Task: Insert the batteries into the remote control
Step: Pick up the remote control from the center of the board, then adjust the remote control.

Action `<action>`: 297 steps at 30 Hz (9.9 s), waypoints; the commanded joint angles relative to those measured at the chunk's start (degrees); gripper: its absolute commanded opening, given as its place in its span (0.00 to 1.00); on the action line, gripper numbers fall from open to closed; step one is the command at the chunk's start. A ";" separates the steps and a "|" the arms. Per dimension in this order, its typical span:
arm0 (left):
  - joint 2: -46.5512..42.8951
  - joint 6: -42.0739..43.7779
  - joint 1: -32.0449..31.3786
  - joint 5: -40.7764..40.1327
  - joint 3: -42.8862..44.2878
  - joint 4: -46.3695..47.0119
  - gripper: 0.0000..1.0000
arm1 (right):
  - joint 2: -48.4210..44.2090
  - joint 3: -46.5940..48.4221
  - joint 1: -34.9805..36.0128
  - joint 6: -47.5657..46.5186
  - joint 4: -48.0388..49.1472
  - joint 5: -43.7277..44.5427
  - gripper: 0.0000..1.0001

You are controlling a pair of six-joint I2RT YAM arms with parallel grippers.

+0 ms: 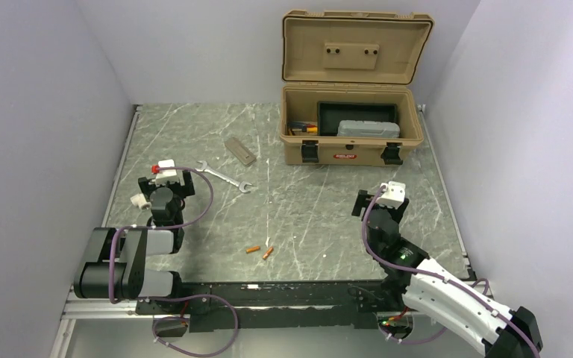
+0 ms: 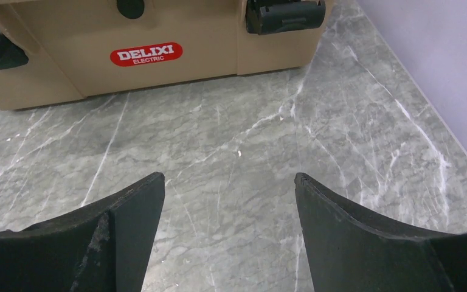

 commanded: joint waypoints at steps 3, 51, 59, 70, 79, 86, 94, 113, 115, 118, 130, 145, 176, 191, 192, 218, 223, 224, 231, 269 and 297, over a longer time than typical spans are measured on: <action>0.18 0.27 -0.26 -0.22 1.17 2.71 0.99 | 0.10 -0.07 -0.15 -0.20 1.97 1.12 0.81; -25.69 -23.41 4.39 -1.88 36.78 -87.31 0.99 | 27.31 25.13 18.14 -0.63 -1.38 -25.56 0.82; -28.76 -20.05 4.70 9.70 34.94 -89.34 0.99 | 42.68 34.90 19.68 -1.65 4.27 -43.03 0.95; -31.26 -23.15 2.20 21.95 30.49 -92.36 0.98 | 52.36 41.18 18.61 -0.19 2.89 -45.34 0.97; -37.01 -18.25 2.20 22.16 28.76 -92.32 0.99 | 76.20 69.02 12.69 -6.58 -7.59 -54.80 0.98; -39.89 -17.31 2.20 19.12 27.96 -93.05 0.99 | 94.79 88.60 7.99 -9.29 -13.01 -56.14 0.98; -40.76 -17.22 2.20 19.11 27.84 -93.28 0.99 | 106.34 104.23 5.58 -13.65 -17.69 -53.08 0.99; -39.60 -17.34 2.20 19.11 27.77 -93.39 0.99 | 108.56 106.07 3.03 -17.26 -15.48 -52.81 1.00; -39.36 -17.47 2.20 19.11 27.77 -93.51 0.99 | 108.14 105.57 3.06 -17.57 -14.81 -52.76 1.00; -39.16 -17.45 2.20 19.11 27.82 -93.48 0.99 | 108.02 105.63 2.94 -17.88 -14.04 -52.75 1.00; -38.62 -17.58 2.20 19.11 27.82 -93.68 0.99 | 115.31 114.35 0.98 -18.49 -19.60 -55.65 1.00; -37.80 -17.59 2.20 19.11 27.95 -93.77 0.99 | 115.10 109.51 -0.11 -16.95 -22.43 -57.50 0.63; -52.66 -26.72 2.20 29.46 27.47 -84.71 0.99 | 76.45 80.80 4.14 4.72 -7.59 -69.47 0.06; -52.59 -50.80 2.20 49.74 24.46 -59.89 0.99 | 48.41 46.61 2.62 28.96 14.98 -77.32 0.02; -52.70 -52.58 0.64 50.09 23.09 -57.58 0.99 | 47.06 44.81 2.63 31.14 17.01 -78.04 0.02; -44.97 -63.99 -18.27 42.45 13.31 -16.47 0.99 | 42.98 28.47 2.50 80.38 67.86 -78.22 0.01; -42.91 -65.08 -18.28 41.26 11.93 -8.27 1.00 | 40.56 28.76 2.53 79.54 64.17 -78.56 0.02; -42.26 -65.43 -18.28 41.08 11.50 -6.04 0.99 | 40.37 28.49 2.53 79.80 64.22 -78.61 0.02; -29.94 -72.92 -18.28 41.80 9.91 18.45 0.99 | 39.16 27.80 3.19 80.92 64.18 -79.16 0.02; -17.10 -77.61 -23.55 43.04 18.03 32.64 0.10 | 46.63 26.06 7.94 90.35 78.92 -76.64 0.05; -23.11 -76.06 -23.62 43.29 15.20 19.50 0.00 | 33.82 20.42 -2.68 64.15 60.73 -80.37 0.85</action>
